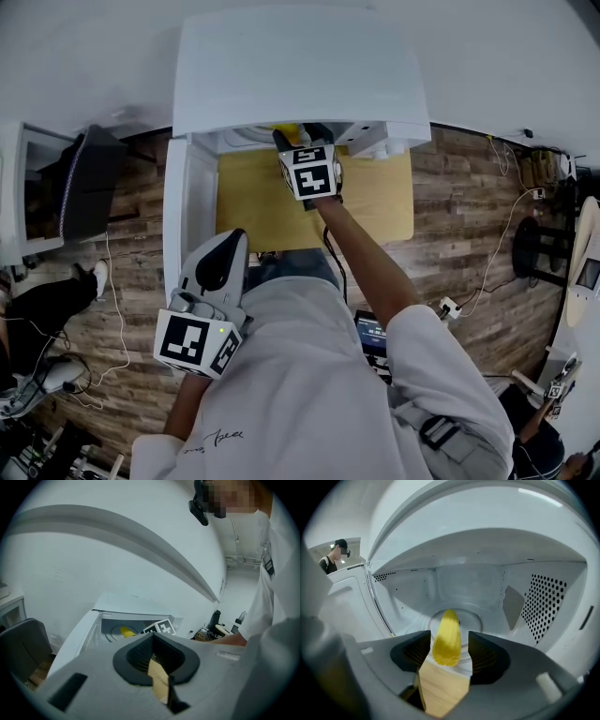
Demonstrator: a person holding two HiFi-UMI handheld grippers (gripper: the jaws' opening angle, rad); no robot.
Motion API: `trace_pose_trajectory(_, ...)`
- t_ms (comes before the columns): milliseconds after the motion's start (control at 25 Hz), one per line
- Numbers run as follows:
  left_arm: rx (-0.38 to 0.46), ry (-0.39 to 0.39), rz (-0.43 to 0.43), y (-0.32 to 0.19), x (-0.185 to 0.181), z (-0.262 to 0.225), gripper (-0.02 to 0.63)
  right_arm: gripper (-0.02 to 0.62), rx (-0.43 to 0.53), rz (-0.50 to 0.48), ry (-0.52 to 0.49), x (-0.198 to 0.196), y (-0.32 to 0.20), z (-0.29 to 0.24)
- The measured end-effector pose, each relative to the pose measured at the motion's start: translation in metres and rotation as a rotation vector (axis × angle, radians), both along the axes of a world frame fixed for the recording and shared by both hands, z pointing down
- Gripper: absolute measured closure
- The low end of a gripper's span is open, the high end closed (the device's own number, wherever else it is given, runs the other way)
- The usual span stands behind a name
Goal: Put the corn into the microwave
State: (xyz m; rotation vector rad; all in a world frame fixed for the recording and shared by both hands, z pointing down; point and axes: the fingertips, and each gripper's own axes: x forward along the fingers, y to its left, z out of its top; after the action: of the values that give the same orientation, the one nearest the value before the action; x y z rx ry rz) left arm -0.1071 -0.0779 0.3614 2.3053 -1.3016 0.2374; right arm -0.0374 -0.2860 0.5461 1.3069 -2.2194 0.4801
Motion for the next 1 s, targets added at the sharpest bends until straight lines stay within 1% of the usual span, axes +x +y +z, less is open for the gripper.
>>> trace_pose_trajectory(280,0.022,0.0,0.022,-0.002,0.003,-0.003,0.614,0.331,-0.01,0.003,-0.014,0.008,0.007,-0.007)
trace_pose_trajectory(1000,0.049,0.011,0.021,0.006,-0.001,-0.009,0.614,0.368,-0.015,0.045,-0.058,0.032,0.051,-0.028)
